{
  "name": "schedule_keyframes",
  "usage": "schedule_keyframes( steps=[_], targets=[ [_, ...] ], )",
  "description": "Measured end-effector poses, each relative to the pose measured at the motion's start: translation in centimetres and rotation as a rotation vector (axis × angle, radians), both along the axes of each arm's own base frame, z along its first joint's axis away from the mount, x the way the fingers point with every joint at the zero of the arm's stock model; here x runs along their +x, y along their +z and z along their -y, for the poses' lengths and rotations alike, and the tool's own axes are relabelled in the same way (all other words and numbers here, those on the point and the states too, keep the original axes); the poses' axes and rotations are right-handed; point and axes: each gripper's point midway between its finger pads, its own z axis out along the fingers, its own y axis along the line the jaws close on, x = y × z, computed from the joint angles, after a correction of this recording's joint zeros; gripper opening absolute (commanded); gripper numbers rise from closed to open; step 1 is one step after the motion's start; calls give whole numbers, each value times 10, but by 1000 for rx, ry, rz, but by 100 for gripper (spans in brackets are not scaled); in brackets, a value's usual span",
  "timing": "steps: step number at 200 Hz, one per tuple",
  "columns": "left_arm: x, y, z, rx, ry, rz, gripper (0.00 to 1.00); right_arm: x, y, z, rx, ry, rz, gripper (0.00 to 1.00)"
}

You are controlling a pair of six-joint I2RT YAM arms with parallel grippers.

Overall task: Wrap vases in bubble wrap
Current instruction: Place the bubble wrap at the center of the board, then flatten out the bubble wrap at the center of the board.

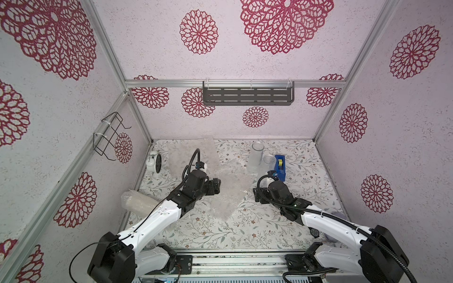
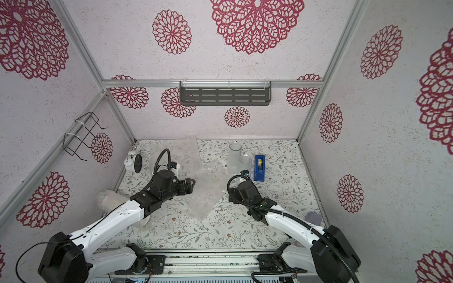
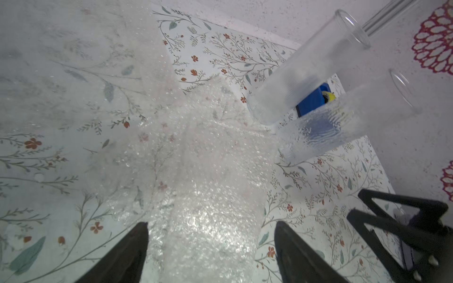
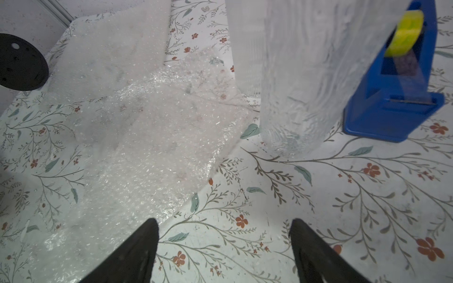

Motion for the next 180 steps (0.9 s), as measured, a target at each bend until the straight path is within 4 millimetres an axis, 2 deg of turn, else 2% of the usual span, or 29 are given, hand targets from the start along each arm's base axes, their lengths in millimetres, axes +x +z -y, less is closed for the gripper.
schedule_keyframes(
  steps=[23, 37, 51, 78, 117, 144, 167, 180],
  targets=[
    [47, -12, -32, 26, 132, -79, 93, -4, -2, -28, -22, 54, 1, 86],
    [70, -32, -47, 77, 178, -155, 96, -6, -5, -42, -36, 81, -2, 86],
    [87, -54, -52, 130, 183, -223, 98, -9, -8, -50, -48, 95, -4, 86],
    [96, -88, -48, 221, 125, -341, 98, -8, -9, -48, -61, 83, 5, 86],
    [98, -108, -33, 233, 16, -415, 94, -6, -6, -42, -74, 57, 22, 87],
    [110, -121, -23, 229, -23, -442, 87, -5, 0, -39, -75, 43, 37, 87],
    [110, -137, -21, 239, -42, -486, 80, -6, 4, -36, -70, 36, 48, 87],
    [111, -143, -20, 243, -48, -507, 73, -7, 3, -34, -72, 34, 49, 87]
  ],
)
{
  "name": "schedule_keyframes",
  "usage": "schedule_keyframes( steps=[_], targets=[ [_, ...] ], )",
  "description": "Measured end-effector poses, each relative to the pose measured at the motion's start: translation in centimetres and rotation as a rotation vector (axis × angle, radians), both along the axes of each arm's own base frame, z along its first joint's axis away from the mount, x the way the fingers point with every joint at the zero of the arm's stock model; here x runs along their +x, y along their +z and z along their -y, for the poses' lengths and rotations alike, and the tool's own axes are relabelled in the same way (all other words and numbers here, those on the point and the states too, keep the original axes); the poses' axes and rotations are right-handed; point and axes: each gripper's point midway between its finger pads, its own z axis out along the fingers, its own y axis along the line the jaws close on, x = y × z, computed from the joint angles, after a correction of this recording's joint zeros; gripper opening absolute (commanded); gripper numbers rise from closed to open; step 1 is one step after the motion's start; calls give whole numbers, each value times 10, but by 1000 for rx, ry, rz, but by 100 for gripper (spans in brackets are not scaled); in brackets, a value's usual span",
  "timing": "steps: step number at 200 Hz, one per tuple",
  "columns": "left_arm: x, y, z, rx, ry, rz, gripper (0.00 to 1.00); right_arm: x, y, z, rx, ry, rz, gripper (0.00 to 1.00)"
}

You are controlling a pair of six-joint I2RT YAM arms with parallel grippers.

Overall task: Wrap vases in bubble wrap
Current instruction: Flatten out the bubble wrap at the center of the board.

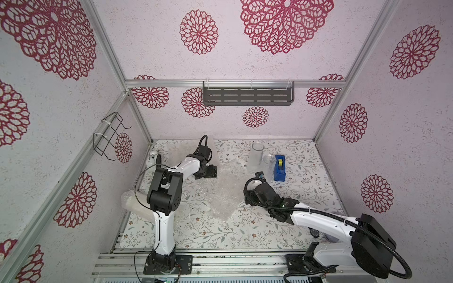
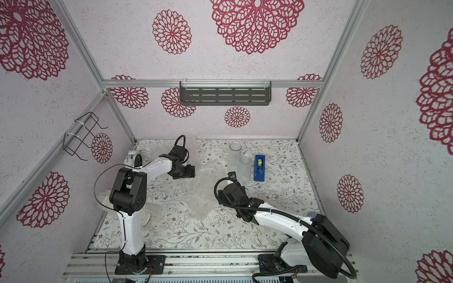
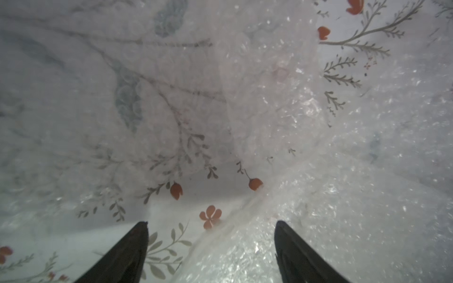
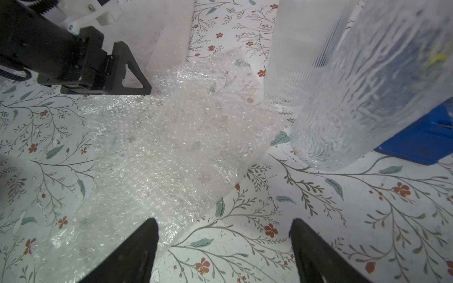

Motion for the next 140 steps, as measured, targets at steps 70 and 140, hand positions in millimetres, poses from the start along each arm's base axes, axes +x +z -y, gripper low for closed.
schedule_keyframes(
  steps=[70, 140],
  targets=[
    [-8, 1, 10, -25, -3, -14, 10, -2, -6, 9, -32, -16, -5, 88],
    [-16, 190, -11, -206, 163, 411, 0, -2, -3, 10, -31, -21, 7, 88]
  ],
)
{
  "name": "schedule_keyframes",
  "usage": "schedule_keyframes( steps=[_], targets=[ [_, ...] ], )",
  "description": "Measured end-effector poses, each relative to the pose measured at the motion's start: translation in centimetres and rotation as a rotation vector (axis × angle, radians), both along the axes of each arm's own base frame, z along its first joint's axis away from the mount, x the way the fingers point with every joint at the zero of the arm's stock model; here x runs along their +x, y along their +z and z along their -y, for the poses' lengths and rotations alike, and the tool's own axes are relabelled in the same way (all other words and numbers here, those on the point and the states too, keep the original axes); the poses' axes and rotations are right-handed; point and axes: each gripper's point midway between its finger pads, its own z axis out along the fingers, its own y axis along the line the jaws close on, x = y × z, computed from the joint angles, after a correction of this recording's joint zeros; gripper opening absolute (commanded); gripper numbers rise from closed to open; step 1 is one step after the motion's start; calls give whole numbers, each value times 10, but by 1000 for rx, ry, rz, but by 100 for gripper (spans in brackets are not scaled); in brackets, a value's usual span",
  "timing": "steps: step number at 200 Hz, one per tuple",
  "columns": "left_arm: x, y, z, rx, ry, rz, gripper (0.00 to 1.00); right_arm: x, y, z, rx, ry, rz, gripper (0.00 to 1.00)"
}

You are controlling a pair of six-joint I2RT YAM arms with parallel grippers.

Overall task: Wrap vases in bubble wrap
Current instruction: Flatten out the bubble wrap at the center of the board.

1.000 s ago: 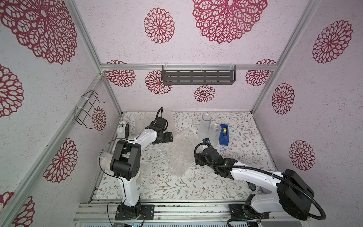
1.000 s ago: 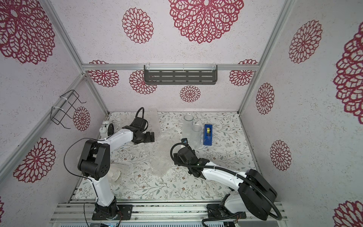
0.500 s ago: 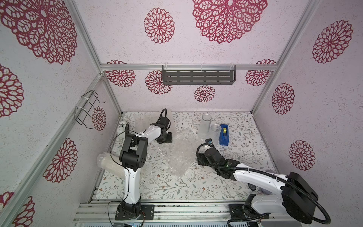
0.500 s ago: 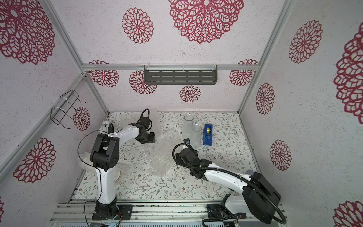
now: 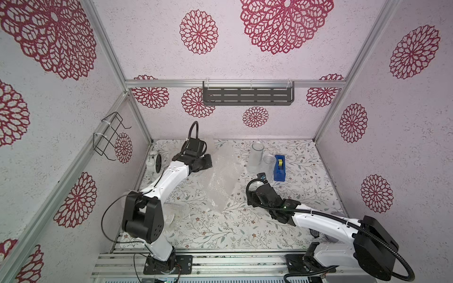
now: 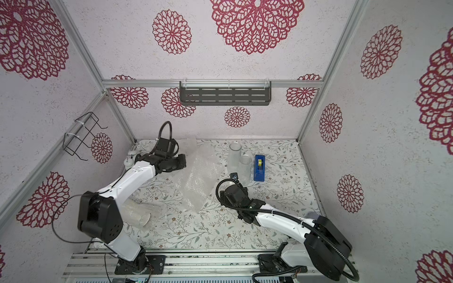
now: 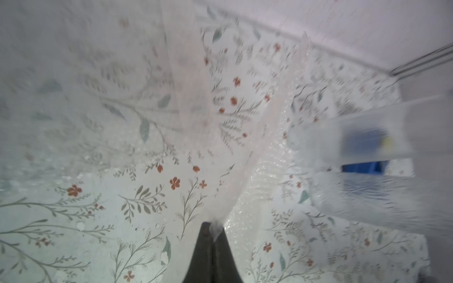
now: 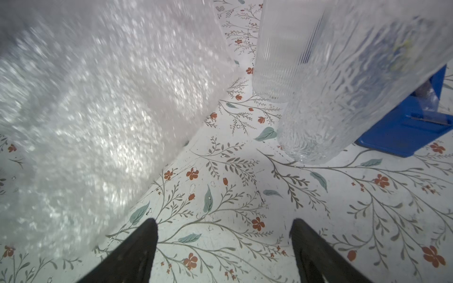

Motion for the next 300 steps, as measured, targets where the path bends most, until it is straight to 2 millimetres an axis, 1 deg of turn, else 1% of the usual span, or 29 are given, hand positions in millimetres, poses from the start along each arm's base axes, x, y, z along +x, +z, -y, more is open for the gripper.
schedule_keyframes(
  steps=[11, 25, 33, 43, 49, 61, 69, 78, 88, 106, 115, 123, 133, 142, 157, 170, 180, 188, 206, 218, 226, 237, 250, 256, 264, 277, 288, 296, 300],
  targets=[
    [0, 40, -19, -57, 75, 101, 0, 0, 0, 0, 1, 0, 0, 88],
    [-5, 76, -51, -111, 193, 204, 0, 0, 1, 0, 3, 0, 2, 88],
    [-11, 90, -69, -129, 264, 248, 0, 1, 1, -1, 5, 0, 4, 88],
    [-19, 102, -89, -140, 337, 284, 0, 1, 1, -1, 6, 0, 5, 88],
    [-22, 107, -95, -146, 367, 296, 0, 1, 1, -1, 6, 0, 5, 88],
    [-24, 113, -99, -163, 403, 306, 0, 1, 2, -1, 6, 1, 5, 88],
    [-25, 110, -99, -177, 419, 300, 0, 1, 2, -1, 7, 1, 5, 88],
    [-26, 101, -101, -191, 445, 284, 0, 1, 2, -1, 8, 1, 6, 88],
    [-30, 81, -103, -204, 480, 252, 0, 1, 2, -2, 10, 1, 8, 88],
    [-44, 37, -109, -201, 537, 161, 0, 2, 4, -3, 18, 2, 14, 88],
    [-47, 23, -108, -195, 541, 123, 0, 3, 4, -4, 24, 3, 17, 88],
    [-47, 16, -107, -190, 535, 100, 0, 3, 4, -6, 27, 6, 16, 88],
    [-43, 14, -100, -182, 510, 80, 0, 3, 3, -7, 30, 11, 14, 88],
    [-35, 19, -92, -173, 483, 82, 0, 3, 2, -8, 30, 15, 10, 88],
    [-22, 33, -81, -164, 441, 97, 0, 3, 0, -9, 27, 16, 6, 88],
    [-11, 51, -75, -148, 407, 122, 0, 3, 0, -9, 29, 15, 8, 88],
    [2, 71, -74, -127, 383, 155, 0, 4, 1, -9, 30, 15, 10, 88],
    [14, 94, -73, -111, 363, 195, 0, 4, 1, -9, 30, 14, 11, 88],
    [45, 154, -67, -81, 303, 320, 0, 4, 7, -7, 37, 7, 24, 88],
    [58, 190, -61, -56, 263, 400, 0, 4, 16, -3, 47, -4, 43, 88],
    [61, 211, -54, -31, 232, 448, 0, 3, 24, 1, 57, -13, 61, 88],
    [58, 230, -40, -2, 183, 493, 0, 2, 36, 8, 73, -31, 91, 88],
    [48, 245, -12, 41, 94, 534, 0, -1, 47, 19, 83, -58, 122, 88],
    [42, 249, 3, 55, 49, 548, 0, -2, 51, 25, 84, -72, 134, 88],
    [34, 247, 25, 73, -13, 553, 0, -4, 55, 34, 84, -92, 150, 89],
    [20, 231, 61, 101, -120, 536, 0, -6, 60, 49, 79, -127, 170, 88],
    [8, 201, 91, 129, -208, 490, 0, -7, 63, 62, 73, -161, 183, 88],
    [-2, 173, 111, 153, -270, 444, 0, -7, 66, 71, 71, -183, 191, 88],
    [-7, 155, 121, 168, -303, 414, 0, -6, 68, 76, 70, -196, 196, 88]
  ],
)
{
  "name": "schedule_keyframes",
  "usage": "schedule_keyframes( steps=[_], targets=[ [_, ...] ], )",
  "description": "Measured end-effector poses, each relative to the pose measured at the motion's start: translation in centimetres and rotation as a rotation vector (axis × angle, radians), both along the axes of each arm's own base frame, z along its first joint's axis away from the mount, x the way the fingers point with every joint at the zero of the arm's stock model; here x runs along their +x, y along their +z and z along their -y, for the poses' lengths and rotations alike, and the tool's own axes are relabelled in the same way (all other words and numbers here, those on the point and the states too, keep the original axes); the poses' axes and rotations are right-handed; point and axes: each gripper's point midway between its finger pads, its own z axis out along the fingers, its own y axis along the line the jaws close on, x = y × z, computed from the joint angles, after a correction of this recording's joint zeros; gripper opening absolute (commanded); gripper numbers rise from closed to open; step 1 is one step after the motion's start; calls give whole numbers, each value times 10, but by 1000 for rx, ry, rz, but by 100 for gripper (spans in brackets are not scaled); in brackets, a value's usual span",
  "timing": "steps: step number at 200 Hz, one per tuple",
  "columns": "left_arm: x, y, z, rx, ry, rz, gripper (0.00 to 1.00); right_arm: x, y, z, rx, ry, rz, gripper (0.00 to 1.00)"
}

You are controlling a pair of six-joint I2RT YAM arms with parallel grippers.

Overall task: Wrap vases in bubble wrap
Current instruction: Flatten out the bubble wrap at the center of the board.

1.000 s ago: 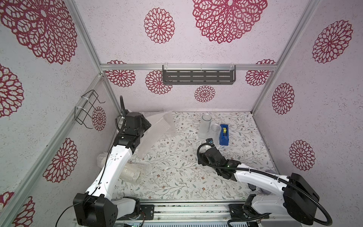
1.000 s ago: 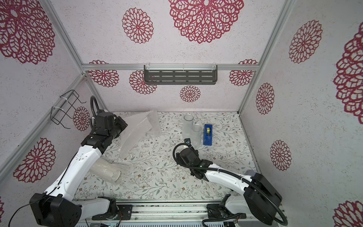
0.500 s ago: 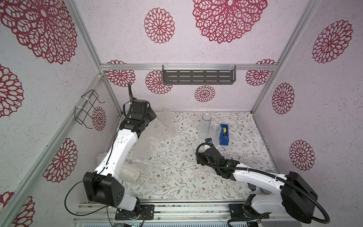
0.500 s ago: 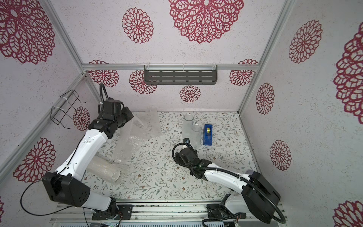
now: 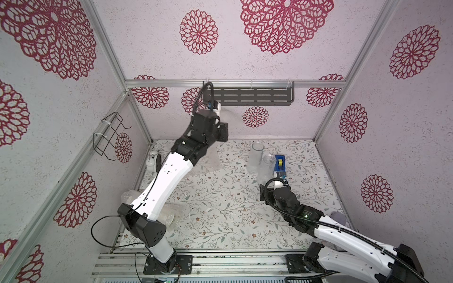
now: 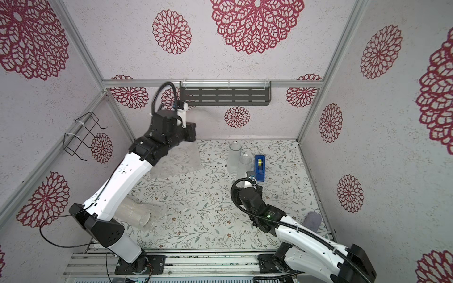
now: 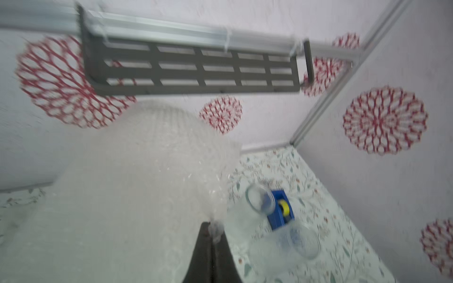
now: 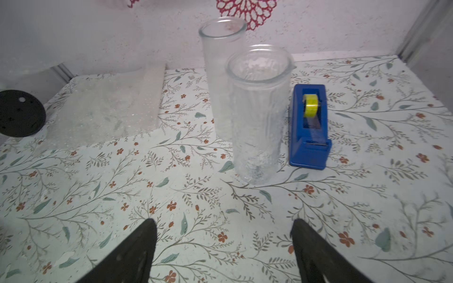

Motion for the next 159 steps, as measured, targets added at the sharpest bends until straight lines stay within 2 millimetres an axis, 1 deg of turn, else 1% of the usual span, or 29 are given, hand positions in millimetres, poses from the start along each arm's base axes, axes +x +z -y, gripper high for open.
schedule_keyframes(
  steps=[2, 5, 7, 12, 17, 20, 22, 23, 36, 49, 57, 68, 95, 104, 116, 120, 124, 128, 137, 145, 153, 159],
  targets=[
    [-2, -6, 3, 8, -7, -9, 0, 0, 1, 2, 0, -6, 2, 88],
    [-7, -21, 10, 28, -26, -34, 0, 0, 2, 6, -1, -15, 4, 88],
    [-9, -27, 13, 37, -33, -45, 0, 1, 3, 8, -2, -20, 6, 88],
    [-17, -52, 22, 70, -59, -87, 0, 1, 5, 13, -1, -33, 11, 88],
    [-23, -70, 28, 95, -77, -117, 0, 1, 7, 16, 1, -43, 15, 88],
    [-29, -85, 32, 116, -91, -143, 0, 1, 8, 19, 2, -49, 18, 88],
    [-31, -91, 34, 123, -96, -152, 0, 1, 9, 20, 2, -52, 19, 88],
    [-34, -97, 35, 133, -101, -164, 0, 1, 9, 21, 2, -53, 19, 88],
    [-53, -145, 43, 200, -139, -247, 0, 1, 13, 26, 5, -62, 29, 88],
    [-71, -182, 45, 257, -167, -311, 0, 1, 15, 27, 10, -65, 32, 88],
    [-82, -201, 45, 287, -182, -342, 0, 1, 14, 26, 11, -59, 28, 88],
    [-94, -220, 45, 319, -194, -370, 0, 1, 10, 23, 9, -45, 17, 88],
    [-125, -259, 50, 361, -235, -412, 0, 4, -5, 10, -6, 3, -30, 87],
    [-136, -272, 50, 367, -249, -428, 2, 5, -11, 5, -12, 20, -49, 87],
    [-151, -285, 48, 366, -260, -449, 8, 7, -20, -2, -19, 40, -74, 86],
    [-156, -289, 47, 366, -265, -456, 11, 7, -23, -4, -22, 47, -83, 86],
    [-161, -291, 46, 364, -269, -461, 16, 8, -25, -6, -24, 51, -89, 86],
    [-165, -294, 45, 365, -273, -465, 25, 9, -28, -9, -27, 58, -98, 86],
    [-175, -297, 43, 353, -276, -474, 48, 10, -33, -13, -32, 69, -115, 86],
    [-182, -296, 42, 345, -280, -470, 63, 12, -37, -17, -37, 80, -127, 86],
    [-187, -293, 41, 332, -279, -460, 75, 14, -40, -22, -44, 92, -138, 86],
    [-190, -289, 39, 316, -274, -449, 80, 16, -42, -25, -48, 98, -144, 86]
  ],
)
